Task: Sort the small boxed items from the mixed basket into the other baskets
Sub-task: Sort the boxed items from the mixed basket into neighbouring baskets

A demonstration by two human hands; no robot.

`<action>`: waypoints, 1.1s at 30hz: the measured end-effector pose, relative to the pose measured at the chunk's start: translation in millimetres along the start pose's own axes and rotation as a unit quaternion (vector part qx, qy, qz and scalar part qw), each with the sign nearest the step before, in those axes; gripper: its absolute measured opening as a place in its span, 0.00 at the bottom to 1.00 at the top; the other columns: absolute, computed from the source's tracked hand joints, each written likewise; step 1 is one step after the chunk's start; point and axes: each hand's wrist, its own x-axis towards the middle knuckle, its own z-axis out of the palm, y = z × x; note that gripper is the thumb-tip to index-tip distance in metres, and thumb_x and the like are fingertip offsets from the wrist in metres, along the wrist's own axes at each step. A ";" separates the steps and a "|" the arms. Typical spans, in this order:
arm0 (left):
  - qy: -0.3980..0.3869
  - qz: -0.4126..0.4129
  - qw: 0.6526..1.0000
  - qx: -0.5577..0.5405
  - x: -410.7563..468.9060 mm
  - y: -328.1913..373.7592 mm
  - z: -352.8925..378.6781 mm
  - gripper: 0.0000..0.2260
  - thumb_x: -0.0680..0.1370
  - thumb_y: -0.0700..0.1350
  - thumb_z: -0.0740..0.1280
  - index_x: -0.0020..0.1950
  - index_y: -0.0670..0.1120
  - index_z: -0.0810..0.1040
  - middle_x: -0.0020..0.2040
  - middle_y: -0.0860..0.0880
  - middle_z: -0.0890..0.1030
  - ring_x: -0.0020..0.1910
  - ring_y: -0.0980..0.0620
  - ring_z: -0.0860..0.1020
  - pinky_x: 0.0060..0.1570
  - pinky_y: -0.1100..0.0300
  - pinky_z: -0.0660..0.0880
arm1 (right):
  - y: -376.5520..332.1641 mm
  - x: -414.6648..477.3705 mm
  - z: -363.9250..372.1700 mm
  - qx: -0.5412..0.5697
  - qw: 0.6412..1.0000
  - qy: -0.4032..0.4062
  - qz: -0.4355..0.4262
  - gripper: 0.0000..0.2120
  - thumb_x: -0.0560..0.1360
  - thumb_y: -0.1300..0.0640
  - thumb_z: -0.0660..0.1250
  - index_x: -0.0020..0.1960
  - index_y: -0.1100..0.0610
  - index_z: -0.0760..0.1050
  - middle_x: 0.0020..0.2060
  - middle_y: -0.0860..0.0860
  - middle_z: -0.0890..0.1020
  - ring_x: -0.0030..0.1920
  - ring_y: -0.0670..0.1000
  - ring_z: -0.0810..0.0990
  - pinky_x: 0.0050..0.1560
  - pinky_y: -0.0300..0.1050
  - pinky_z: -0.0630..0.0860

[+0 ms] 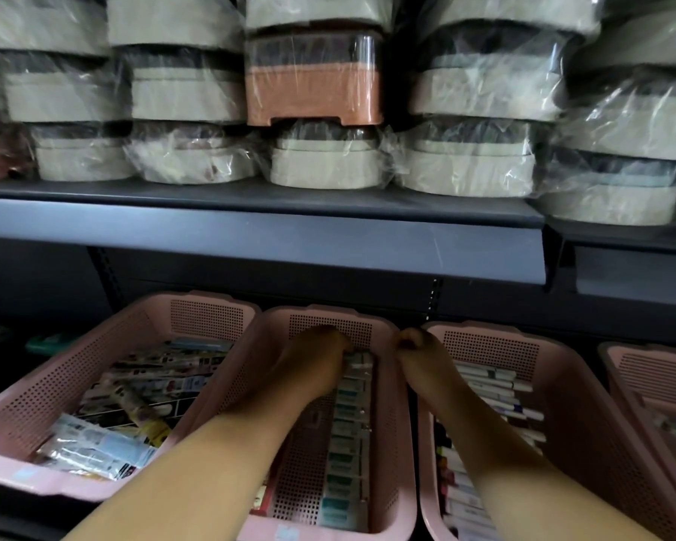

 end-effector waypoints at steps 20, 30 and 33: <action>-0.001 0.003 1.000 -0.026 24.5 -11.8 33.4 0.11 0.83 0.52 0.63 0.59 0.56 0.83 0.60 0.53 0.83 0.49 0.60 0.77 0.50 0.60 0.70 | 12.7 5.7 -1.4 0.008 0.999 -0.033 -0.019 0.07 0.79 0.56 0.64 0.50 0.49 0.80 0.44 0.47 0.81 0.42 0.45 0.78 0.35 0.38 0.68; 0.030 0.034 0.999 0.028 19.0 -1.5 31.1 0.14 0.85 0.48 0.63 0.69 0.52 0.81 0.67 0.49 0.81 0.65 0.48 0.79 0.63 0.56 0.72 | 12.1 4.5 -2.3 0.016 0.999 -0.029 -0.022 0.05 0.78 0.56 0.65 0.50 0.50 0.81 0.42 0.48 0.81 0.41 0.44 0.78 0.35 0.38 0.68; 0.025 0.027 0.999 0.037 19.8 -1.6 32.2 0.14 0.84 0.49 0.63 0.69 0.53 0.80 0.67 0.49 0.81 0.65 0.48 0.79 0.63 0.55 0.73 | 11.9 4.9 -2.3 0.009 0.999 -0.028 -0.027 0.05 0.79 0.56 0.66 0.49 0.50 0.80 0.40 0.45 0.80 0.40 0.42 0.76 0.34 0.34 0.67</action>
